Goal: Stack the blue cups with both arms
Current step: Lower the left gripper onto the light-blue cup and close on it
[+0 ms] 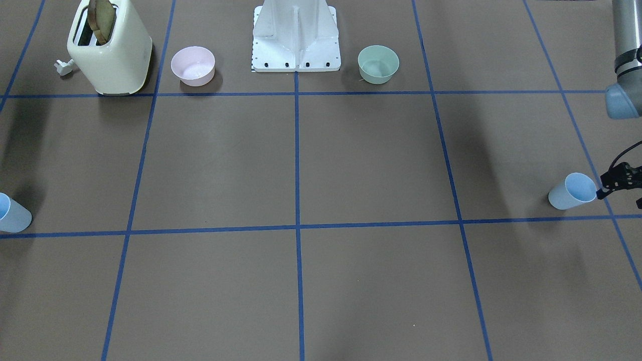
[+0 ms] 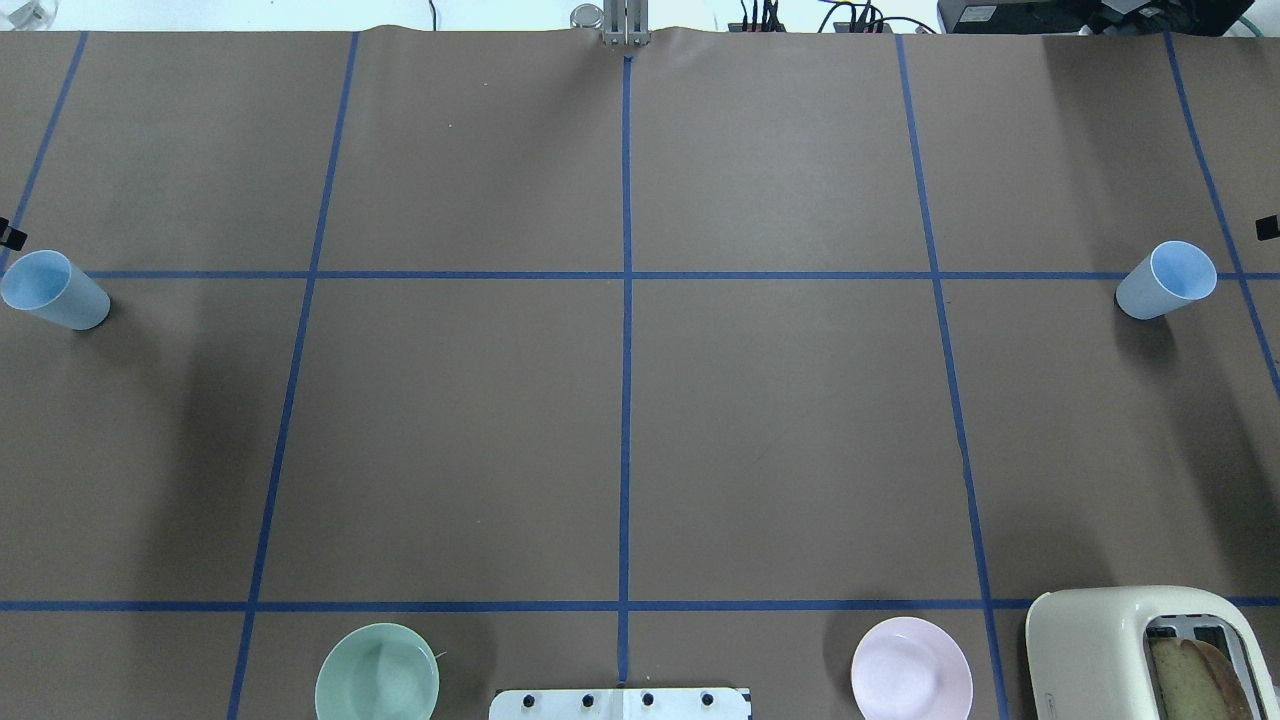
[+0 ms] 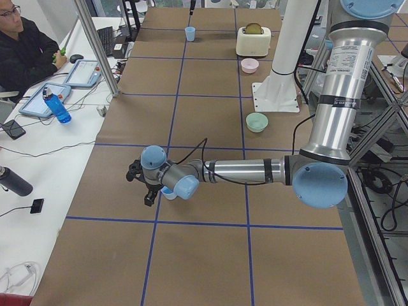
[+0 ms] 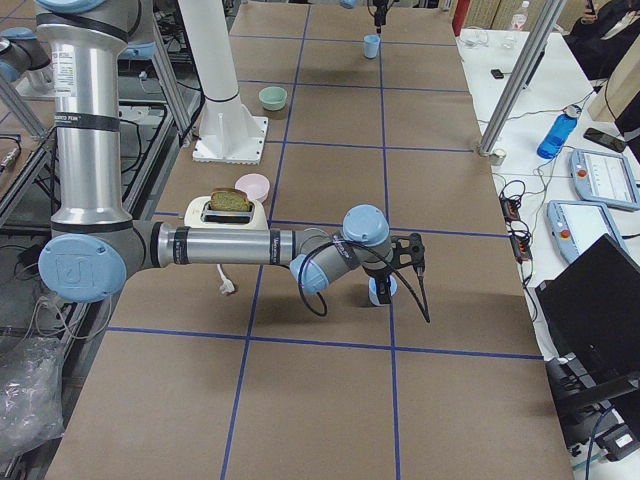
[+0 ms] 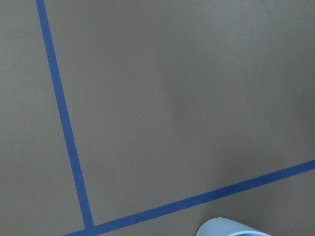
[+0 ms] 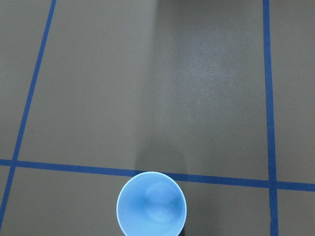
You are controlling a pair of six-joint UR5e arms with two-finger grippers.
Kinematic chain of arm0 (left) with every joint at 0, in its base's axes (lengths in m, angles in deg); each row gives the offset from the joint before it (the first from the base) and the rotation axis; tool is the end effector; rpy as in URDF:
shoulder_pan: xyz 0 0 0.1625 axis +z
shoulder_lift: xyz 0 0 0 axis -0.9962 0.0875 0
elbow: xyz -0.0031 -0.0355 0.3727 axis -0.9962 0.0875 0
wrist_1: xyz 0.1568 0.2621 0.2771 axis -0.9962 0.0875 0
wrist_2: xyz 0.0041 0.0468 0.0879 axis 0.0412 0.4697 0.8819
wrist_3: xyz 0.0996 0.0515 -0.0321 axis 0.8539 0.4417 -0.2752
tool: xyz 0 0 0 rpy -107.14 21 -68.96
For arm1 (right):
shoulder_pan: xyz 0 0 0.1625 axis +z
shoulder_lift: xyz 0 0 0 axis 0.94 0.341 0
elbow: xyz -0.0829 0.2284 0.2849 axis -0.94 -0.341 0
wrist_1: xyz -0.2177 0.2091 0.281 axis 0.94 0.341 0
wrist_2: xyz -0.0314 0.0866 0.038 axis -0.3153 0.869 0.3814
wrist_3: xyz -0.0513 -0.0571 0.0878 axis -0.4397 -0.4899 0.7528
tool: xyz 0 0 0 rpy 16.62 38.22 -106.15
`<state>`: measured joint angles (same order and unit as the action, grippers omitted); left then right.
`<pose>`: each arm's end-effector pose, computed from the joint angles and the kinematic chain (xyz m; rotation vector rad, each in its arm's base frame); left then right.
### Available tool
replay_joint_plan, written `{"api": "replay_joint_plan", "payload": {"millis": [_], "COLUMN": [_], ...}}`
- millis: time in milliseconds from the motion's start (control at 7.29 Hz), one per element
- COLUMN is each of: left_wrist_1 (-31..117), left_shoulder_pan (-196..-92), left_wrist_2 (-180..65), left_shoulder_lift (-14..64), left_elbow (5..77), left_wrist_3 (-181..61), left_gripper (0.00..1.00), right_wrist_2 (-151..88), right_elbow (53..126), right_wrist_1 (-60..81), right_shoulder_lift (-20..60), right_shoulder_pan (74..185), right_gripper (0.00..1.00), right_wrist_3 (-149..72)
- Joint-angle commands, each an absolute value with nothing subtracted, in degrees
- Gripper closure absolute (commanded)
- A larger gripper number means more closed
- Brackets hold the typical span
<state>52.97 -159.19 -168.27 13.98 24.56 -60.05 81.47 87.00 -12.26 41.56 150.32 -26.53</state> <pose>0.1034 -0.5654 0.6037 0.2850 0.8303 0.2100 -0.0377 -0.5122 0.5497 0.2919 -0.9229 0.0599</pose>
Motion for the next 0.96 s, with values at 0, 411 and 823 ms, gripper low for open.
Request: {"api": "replay_joint_plan", "payload": {"millis": [0, 411, 823], "left_wrist_1": [53.8, 54.1, 54.0], "left_shoulder_pan": [-157.8, -156.1, -155.3], "left_wrist_2": [-168.2, -168.2, -168.1], "left_shoulder_lift": [13.2, 12.6, 12.6], "left_elbow": [24.6, 24.5, 24.3], "left_wrist_3": [-60.0, -59.9, -59.8], "left_gripper": [0.03, 0.04, 0.39], "right_wrist_2": [81.4, 81.5, 81.6], "right_elbow": [87.0, 87.0, 86.9], "right_wrist_1": [-12.2, -12.2, -12.1], "right_shoulder_lift": [41.2, 41.2, 41.2], "right_shoulder_pan": [150.1, 150.0, 150.0], "right_gripper": [0.00, 0.00, 0.00], "right_wrist_3": [-26.5, -26.5, -26.5]}}
